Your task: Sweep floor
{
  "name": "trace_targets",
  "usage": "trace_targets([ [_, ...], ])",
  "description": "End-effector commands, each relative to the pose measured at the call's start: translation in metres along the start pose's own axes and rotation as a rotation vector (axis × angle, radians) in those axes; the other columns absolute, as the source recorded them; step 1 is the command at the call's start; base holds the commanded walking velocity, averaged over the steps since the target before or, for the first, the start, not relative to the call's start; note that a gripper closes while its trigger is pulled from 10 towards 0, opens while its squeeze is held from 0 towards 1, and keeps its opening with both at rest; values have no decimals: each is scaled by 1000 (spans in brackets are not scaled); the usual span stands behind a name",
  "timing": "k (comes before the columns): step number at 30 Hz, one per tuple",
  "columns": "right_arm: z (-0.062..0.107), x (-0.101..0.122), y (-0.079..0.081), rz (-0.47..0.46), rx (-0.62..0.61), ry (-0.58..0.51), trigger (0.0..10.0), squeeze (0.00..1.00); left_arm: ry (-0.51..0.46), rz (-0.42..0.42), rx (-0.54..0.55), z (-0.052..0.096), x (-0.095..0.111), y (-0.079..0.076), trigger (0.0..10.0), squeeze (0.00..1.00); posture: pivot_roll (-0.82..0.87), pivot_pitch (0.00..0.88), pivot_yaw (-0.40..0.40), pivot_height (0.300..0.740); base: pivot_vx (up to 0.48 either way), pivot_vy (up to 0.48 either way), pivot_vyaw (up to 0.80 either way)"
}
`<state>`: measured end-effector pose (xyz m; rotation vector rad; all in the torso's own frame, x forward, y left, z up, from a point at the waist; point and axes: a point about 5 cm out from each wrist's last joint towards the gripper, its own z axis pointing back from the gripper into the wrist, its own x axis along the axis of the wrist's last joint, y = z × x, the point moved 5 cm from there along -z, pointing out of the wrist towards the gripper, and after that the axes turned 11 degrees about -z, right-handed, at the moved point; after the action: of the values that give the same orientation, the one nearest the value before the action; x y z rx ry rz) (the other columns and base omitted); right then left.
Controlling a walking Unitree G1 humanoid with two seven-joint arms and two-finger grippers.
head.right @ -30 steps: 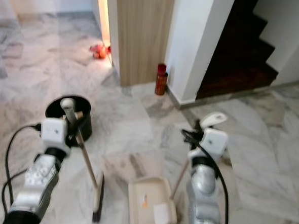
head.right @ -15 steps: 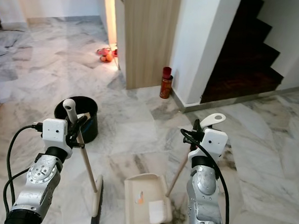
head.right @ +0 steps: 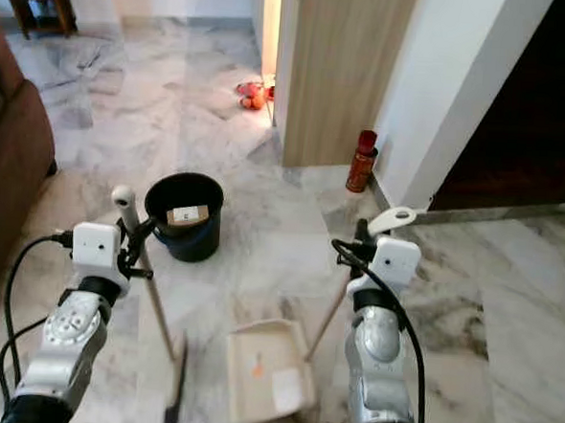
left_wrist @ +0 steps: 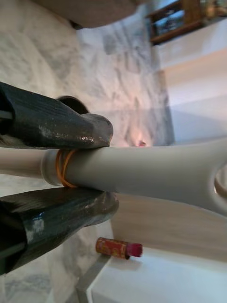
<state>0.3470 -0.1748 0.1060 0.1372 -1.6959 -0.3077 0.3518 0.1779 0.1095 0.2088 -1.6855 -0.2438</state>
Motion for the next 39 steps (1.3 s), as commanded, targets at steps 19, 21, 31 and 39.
trace_targets([
  [19,-3,10,-1,12,13,-33,10000,0,-50,-16,-9,-4,14,-5,10000,0,30,0,-24,740,255,0,273],
  [21,-2,8,-2,4,10,-26,10000,0,-50,-17,-8,-4,13,-5,10000,0,30,0,-24,740,259,0,0],
  [31,-1,8,3,18,35,-28,10000,0,-51,-18,-3,-3,14,-5,10000,0,31,0,-28,740,257,0,236],
  [39,-1,9,3,28,43,-29,10000,0,-49,-16,-1,-2,14,-5,10000,0,32,0,-30,740,257,0,312],
])
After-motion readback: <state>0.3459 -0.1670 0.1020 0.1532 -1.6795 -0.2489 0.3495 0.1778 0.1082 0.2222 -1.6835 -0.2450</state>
